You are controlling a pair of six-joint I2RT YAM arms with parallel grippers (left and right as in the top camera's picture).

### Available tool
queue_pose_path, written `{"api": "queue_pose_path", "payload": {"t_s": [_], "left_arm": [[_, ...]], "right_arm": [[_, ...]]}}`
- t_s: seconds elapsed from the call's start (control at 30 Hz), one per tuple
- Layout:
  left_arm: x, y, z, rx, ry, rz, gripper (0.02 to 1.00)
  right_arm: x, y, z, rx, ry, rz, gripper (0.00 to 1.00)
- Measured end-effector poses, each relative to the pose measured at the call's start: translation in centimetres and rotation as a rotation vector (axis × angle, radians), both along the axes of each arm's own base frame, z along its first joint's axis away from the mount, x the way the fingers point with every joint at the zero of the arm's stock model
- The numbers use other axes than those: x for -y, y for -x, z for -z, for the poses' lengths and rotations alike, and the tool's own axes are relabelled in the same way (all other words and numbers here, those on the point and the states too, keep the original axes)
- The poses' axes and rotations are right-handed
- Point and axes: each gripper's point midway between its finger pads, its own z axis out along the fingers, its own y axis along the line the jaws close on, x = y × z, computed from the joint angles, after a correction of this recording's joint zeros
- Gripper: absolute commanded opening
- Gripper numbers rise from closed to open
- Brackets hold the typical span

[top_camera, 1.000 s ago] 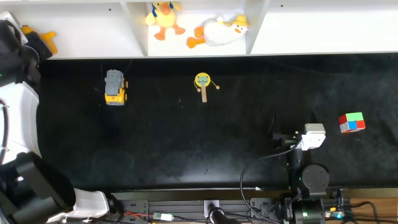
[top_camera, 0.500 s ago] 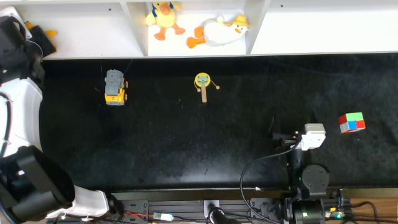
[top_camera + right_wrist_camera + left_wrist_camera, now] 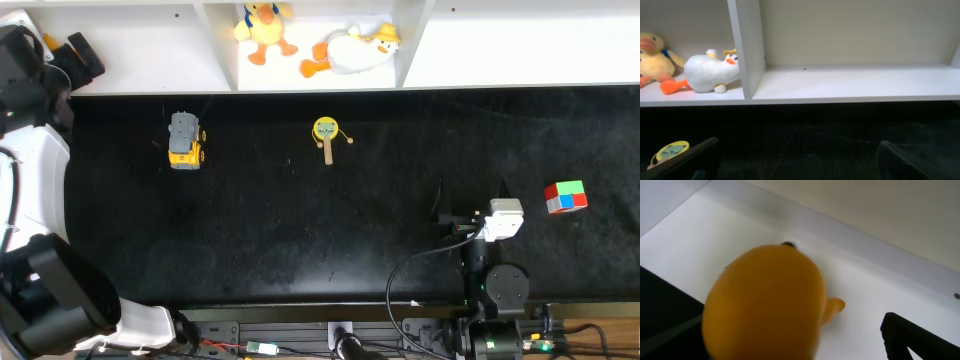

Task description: Store Toys

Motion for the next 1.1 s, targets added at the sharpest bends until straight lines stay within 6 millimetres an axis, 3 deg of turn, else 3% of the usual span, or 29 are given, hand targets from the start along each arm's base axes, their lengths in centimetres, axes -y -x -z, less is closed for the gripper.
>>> {"api": "queue_pose_path", "payload": {"t_s": [0.13, 0.4, 0.47, 0.6, 0.87, 0.97, 1.1], "left_arm": [[0.0, 1.3, 0.0, -0.042, 0.001, -0.020, 0.998], [0.5, 5.4, -4.0, -0.034, -0.040, -0.074, 0.998], [1.0, 6.9, -4.0, -0.031, -0.044, -0.079, 0.998], [3.3, 10.9, -1.7, -0.063, -0.026, -0.059, 0.998], [11.9, 16.8, 3.9, -0.200, 0.016, 0.134, 0.998], [13.7, 17.3, 4.7, -0.233, 0.027, 0.186, 0.998], [15.4, 16.4, 5.9, -0.264, 0.026, 0.242, 0.998]], "right_arm": [[0.0, 0.0, 0.0, 0.000, 0.000, -0.001, 0.996], [0.0, 0.0, 0.0, 0.000, 0.000, 0.000, 0.996], [0.0, 0.0, 0.0, 0.000, 0.000, 0.000, 0.996], [0.0, 0.0, 0.0, 0.000, 0.001, -0.001, 0.996], [0.0, 0.0, 0.0, 0.000, 0.000, 0.000, 0.996], [0.0, 0.0, 0.0, 0.000, 0.000, 0.000, 0.998], [0.0, 0.0, 0.0, 0.000, 0.000, 0.000, 0.996]]}}
